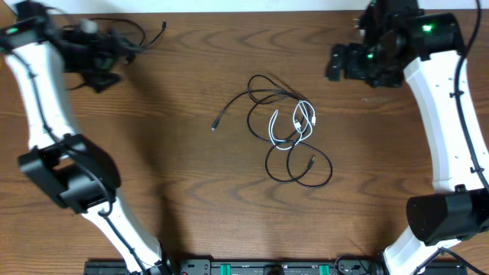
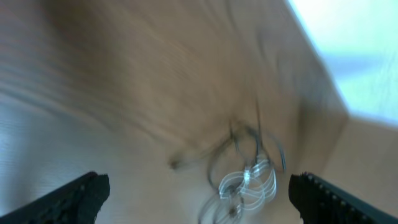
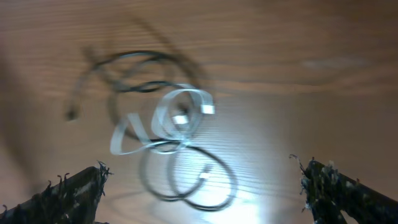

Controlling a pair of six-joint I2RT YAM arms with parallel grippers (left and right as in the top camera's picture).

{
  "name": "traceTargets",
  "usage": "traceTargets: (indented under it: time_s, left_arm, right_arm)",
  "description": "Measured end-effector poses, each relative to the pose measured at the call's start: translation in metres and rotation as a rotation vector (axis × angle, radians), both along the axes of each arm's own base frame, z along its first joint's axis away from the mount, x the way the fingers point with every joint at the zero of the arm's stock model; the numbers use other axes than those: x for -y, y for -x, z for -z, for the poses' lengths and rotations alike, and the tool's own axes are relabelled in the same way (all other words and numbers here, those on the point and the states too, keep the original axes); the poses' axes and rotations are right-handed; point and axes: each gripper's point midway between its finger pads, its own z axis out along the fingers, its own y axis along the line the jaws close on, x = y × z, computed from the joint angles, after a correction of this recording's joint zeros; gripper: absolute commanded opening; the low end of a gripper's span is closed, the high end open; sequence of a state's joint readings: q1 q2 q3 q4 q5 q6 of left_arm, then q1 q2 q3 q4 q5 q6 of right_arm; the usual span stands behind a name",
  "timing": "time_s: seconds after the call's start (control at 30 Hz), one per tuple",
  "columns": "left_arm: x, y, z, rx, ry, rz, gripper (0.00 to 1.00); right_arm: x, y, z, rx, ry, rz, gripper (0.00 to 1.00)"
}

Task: Untangle cables
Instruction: 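Move the left gripper over the black and white cable tangle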

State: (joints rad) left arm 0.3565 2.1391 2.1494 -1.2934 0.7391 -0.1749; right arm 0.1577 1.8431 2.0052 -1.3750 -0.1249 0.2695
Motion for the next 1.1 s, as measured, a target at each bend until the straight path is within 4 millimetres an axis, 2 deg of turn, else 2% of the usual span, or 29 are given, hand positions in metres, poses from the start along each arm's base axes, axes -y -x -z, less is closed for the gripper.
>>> traceTargets:
  time_s: [0.1,0.17,0.33,0.53,0.67,0.83,1.1]
  left_arm:
    - [0.050,0.009,0.013,-0.062,0.007,0.117,0.98]
    - [0.083,0.015,0.023,-0.094,-0.014,0.197,0.98]
    - [0.151,0.015,0.049,-0.068,-0.136,0.371,0.98]
    - [0.210,0.005,0.068,0.051,-0.350,0.504,0.98]
    - [0.227,-0.010,0.068,0.145,-0.495,0.518,0.98]
    - [0.230,-0.018,0.070,0.180,-0.567,0.524,0.98]
    - [0.240,-0.028,0.107,0.169,-0.537,0.571,0.99]
  right_arm:
    - [0.020,0.004,0.004,-0.024,0.058,0.040,0.99]
    - [0.025,0.006,0.005,-0.034,0.079,0.050,0.99]
    - [0.025,0.008,0.005,-0.039,0.084,0.047,0.99]
    - [0.020,0.008,0.005,-0.039,0.084,0.035,0.99]
    - [0.020,0.009,0.006,-0.042,0.084,0.035,0.99]
    - [0.020,0.009,0.006,-0.042,0.085,0.035,0.99]
    - [0.020,0.008,0.005,-0.036,0.083,0.035,0.99]
